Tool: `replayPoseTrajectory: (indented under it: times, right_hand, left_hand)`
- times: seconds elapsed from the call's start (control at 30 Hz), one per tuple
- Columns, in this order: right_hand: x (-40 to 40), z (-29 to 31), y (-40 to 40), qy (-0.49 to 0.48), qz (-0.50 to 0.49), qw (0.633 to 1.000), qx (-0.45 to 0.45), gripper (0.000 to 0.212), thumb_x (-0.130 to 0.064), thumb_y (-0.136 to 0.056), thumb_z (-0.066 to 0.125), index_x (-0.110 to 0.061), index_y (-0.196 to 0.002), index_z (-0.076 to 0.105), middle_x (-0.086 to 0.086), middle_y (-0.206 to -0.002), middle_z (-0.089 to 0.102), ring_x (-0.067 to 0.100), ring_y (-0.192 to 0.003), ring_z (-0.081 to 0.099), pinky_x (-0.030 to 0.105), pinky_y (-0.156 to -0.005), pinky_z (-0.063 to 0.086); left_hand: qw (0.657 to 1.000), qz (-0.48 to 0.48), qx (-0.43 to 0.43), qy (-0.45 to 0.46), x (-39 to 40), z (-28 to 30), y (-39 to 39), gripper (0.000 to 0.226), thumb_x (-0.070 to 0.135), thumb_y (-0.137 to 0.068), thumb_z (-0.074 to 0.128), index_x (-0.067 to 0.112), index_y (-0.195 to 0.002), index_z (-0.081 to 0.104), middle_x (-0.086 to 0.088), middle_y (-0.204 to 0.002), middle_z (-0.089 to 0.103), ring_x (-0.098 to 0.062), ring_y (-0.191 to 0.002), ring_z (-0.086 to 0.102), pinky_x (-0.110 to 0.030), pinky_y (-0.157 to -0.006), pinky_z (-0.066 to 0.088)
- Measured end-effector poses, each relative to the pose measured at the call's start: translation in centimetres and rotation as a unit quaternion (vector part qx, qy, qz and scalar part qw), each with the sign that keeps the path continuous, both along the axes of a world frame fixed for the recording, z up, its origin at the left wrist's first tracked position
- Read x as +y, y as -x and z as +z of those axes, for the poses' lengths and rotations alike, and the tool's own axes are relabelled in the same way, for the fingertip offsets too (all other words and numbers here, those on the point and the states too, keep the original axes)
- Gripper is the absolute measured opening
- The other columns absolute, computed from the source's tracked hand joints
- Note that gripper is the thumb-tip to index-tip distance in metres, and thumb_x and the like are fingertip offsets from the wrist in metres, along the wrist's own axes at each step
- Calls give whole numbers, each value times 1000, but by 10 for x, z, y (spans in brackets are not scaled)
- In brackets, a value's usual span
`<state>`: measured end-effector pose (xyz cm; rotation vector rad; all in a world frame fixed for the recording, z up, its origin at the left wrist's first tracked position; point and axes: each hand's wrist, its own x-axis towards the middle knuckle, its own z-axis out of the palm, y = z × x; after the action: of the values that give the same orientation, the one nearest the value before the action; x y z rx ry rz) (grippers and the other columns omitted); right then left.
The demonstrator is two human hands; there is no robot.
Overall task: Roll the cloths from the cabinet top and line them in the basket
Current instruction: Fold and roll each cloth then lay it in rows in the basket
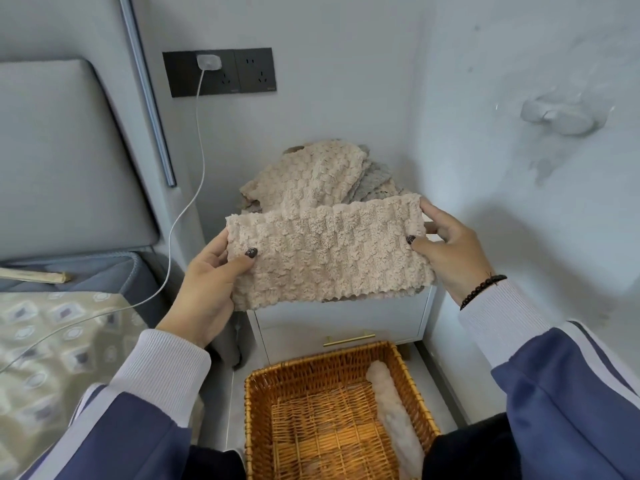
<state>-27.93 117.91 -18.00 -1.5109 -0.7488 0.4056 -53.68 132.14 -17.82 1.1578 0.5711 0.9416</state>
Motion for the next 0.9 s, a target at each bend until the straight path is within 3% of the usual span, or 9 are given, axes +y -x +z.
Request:
replayPoseTrajectory:
  times: [0.1,0.17,0.23,0.37,0.43,0.57,0.7,0.8,0.9]
  right_hand:
    - [3,-1,-3,-6,6,1000,-11,58,7,-81,60,-35,-121,62,-3,-106,64,18,-94,63,38,-81,53]
    - [4,-2,-6,-24,4,1000,5,48,11,-77,61,-32,-94,74,-1,-99,69,26,-104,65,47,-92,52]
    - [4,-2,-7,-35,27,997,59,42,17,-77,59,-22,-79,75,9,-93,71,36,-94,65,52,-92,51]
    - [5,0,-9,-32,79,983,165,31,25,-79,50,-1,-82,67,8,-73,72,20,-74,68,26,-67,59]
    - [5,0,-11,-20,92,978,184,33,28,-78,48,1,-84,67,7,-72,72,15,-70,69,22,-63,58]
    - [7,1,-15,-37,89,974,205,23,22,-78,55,4,-85,67,12,-78,72,18,-72,69,25,-67,59]
    - [13,2,-17,-88,25,972,216,7,-5,-77,72,-1,-72,69,14,-83,71,23,-77,67,34,-77,57]
    - [14,2,-17,-93,-8,981,168,10,-4,-77,74,-5,-67,74,17,-90,71,30,-92,67,45,-93,52]
    - [15,0,-18,-88,-15,989,118,11,3,-74,75,-8,-75,75,24,-97,70,40,-104,64,51,-96,50]
  left_hand:
    - [1000,-9,7,8,4,-4,3,50,-11,-93,42,20,-129,58,-5,-112,72,-19,-98,70,-29,-69,59]
    - [1000,-9,14,18,9,-8,4,50,-11,-94,41,20,-130,57,-6,-114,71,-20,-99,70,-31,-71,60]
    - [999,-6,21,26,14,-10,5,48,-10,-94,42,17,-129,58,-8,-114,71,-22,-100,70,-33,-73,60]
    - [999,-7,29,21,23,-9,5,37,-9,-91,45,12,-114,65,-10,-107,73,-23,-94,71,-31,-68,60]
    - [999,-17,34,14,27,-9,3,35,-9,-91,45,11,-112,66,-10,-104,73,-22,-92,72,-30,-66,59]
    - [999,-16,43,2,34,-9,0,37,-11,-88,46,8,-114,64,-10,-101,74,-21,-90,72,-30,-69,60]
    - [999,-13,45,-6,40,-8,-1,39,-11,-85,49,4,-119,63,-12,-105,73,-23,-92,71,-33,-76,60]
    - [999,-11,39,-4,43,-8,-4,32,-5,-90,48,3,-117,64,-12,-102,73,-23,-89,72,-34,-75,60]
    - [1000,7,30,1,43,-8,-9,26,3,-93,50,4,-114,65,-10,-99,74,-21,-88,72,-35,-75,60]
